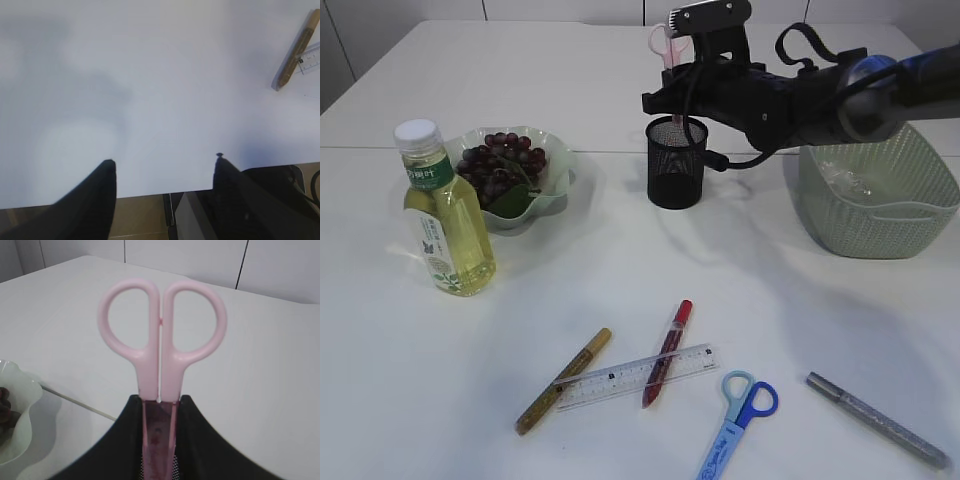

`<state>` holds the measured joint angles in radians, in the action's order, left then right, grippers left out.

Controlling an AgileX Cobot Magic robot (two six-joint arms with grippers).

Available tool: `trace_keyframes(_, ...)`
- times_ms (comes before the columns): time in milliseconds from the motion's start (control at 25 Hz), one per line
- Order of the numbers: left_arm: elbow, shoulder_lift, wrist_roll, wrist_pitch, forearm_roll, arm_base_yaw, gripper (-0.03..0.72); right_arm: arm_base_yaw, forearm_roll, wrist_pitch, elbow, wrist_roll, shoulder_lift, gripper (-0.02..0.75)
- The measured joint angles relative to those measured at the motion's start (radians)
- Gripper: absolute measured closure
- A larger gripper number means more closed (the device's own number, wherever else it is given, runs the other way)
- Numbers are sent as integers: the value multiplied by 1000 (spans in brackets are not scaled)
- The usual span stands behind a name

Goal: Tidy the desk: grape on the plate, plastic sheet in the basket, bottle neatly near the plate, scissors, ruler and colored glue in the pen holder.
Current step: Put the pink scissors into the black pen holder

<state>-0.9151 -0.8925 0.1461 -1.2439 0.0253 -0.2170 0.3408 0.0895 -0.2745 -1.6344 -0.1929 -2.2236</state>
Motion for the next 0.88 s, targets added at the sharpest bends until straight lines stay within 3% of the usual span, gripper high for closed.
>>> trace_keyframes(640, 0, 0, 4, 0, 0, 0, 246, 0, 49, 10, -4, -1, -13, 589)
trace_keyframes(880, 0, 0, 4, 0, 0, 0, 246, 0, 52, 10, -4, -2, -13, 531)
